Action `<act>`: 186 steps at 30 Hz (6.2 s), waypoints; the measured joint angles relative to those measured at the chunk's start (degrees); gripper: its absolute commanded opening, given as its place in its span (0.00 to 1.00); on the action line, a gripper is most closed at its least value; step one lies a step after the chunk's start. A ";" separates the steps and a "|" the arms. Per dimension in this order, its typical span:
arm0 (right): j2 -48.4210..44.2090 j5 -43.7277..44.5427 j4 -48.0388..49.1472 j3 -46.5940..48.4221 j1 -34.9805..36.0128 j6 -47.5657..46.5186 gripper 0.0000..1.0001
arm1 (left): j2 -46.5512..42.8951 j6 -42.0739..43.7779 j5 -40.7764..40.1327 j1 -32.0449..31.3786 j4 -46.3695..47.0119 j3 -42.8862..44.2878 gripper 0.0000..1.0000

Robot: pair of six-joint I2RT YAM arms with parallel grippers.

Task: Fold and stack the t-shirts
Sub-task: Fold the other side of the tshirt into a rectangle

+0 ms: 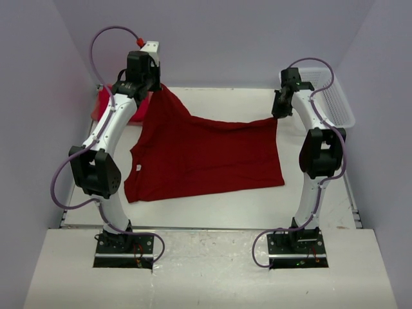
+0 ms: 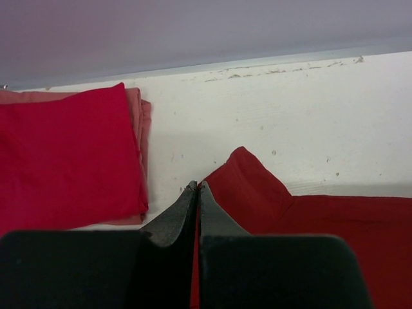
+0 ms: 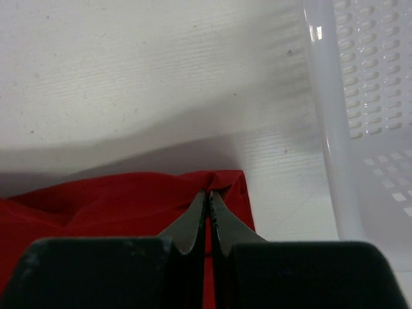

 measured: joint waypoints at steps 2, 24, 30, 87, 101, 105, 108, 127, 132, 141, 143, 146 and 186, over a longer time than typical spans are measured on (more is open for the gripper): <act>-0.92 0.28 1.01 -1.05 0.00 -0.13 0.00 | 0.59 0.42 -0.37 0.00 0.15 0.02 0.00; -0.13 -0.28 -0.50 5.14 0.02 -1.66 0.00 | 3.02 0.57 0.26 -0.33 -0.85 -2.25 0.00; -0.13 -0.28 -0.59 4.24 0.02 -1.64 0.00 | 0.04 -0.98 -0.48 -3.04 -0.81 -6.88 0.00; -6.69 10.14 -3.32 -19.91 0.00 4.74 0.22 | -35.56 -16.00 -15.04 -11.65 -12.90 -44.19 0.00; -18.40 11.13 -2.73 -21.66 2.40 6.80 0.35 | -39.04 -16.37 -15.37 -11.67 -14.12 -45.18 0.00; -17.46 8.79 -1.64 -17.68 4.28 6.49 0.35 | -39.47 -17.66 -15.39 -11.67 -15.02 -46.25 0.00; -17.07 6.73 -0.87 -17.05 5.57 6.40 0.35 | -39.52 -18.97 -14.45 -11.72 -15.98 -46.88 0.00; -13.18 2.10 0.11 -14.60 7.56 5.62 0.34 | -40.37 -26.84 -9.77 -17.31 -18.43 -46.27 0.22; -13.33 2.01 0.33 -13.73 9.27 5.16 0.35 | -22.91 -24.00 -6.73 -17.31 -11.78 -42.60 0.29; -18.36 1.20 1.27 -17.22 9.42 4.48 0.35 | -6.62 -19.32 -1.97 -14.67 -7.78 -33.05 0.38; -19.06 1.20 1.51 -17.22 9.42 4.48 0.35 | -5.55 -18.51 -1.05 -13.22 -7.34 -31.69 0.38; -19.23 1.20 1.88 -17.22 9.42 4.42 0.35 | -4.31 -17.73 0.39 -10.73 -6.80 -30.47 0.38; -19.26 1.03 2.34 -17.29 9.42 4.04 0.35 | 2.67 -15.72 4.50 -7.87 -5.64 -29.75 0.37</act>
